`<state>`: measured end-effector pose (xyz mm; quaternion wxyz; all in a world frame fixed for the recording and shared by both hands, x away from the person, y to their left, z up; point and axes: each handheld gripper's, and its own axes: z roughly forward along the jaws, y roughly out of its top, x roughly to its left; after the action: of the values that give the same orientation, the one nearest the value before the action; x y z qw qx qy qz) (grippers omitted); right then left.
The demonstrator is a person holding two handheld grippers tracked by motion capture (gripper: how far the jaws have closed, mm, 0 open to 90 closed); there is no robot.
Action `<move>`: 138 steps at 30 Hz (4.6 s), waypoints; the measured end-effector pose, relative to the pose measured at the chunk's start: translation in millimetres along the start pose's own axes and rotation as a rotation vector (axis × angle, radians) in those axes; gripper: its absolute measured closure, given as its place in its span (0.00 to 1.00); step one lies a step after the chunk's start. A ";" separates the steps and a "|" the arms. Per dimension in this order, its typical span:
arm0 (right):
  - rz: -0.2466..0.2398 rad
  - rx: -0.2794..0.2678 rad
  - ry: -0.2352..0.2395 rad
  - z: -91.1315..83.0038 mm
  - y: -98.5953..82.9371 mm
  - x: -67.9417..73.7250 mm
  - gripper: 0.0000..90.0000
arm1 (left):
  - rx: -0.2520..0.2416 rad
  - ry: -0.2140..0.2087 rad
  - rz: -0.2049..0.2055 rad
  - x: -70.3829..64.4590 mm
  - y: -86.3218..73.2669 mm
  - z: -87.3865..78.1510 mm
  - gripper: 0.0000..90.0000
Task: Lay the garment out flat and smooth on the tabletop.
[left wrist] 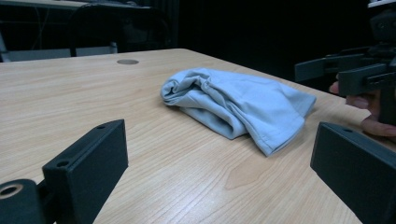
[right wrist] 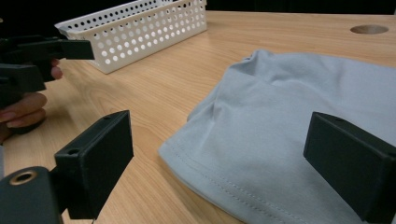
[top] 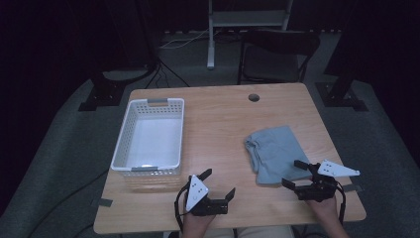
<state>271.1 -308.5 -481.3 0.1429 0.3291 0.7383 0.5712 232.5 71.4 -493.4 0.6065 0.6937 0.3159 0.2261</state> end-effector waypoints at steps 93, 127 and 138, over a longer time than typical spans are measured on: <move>-0.111 0.463 -0.301 140.2 55.9 7.7 0.60 | 0.028 0.015 0.010 -2.7 1.1 3.1 0.05; 0.235 0.104 -0.050 88.7 106.4 -9.7 0.89 | 0.030 0.012 0.009 -2.5 1.1 3.2 0.05; 0.334 -0.027 -0.084 18.7 117.9 -53.5 0.88 | 0.033 0.014 0.009 -2.3 1.2 3.3 0.05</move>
<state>359.8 -313.8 -385.3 0.0811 0.4688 0.6591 0.5825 233.5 67.4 -492.5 0.5917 0.7034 0.3209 0.2285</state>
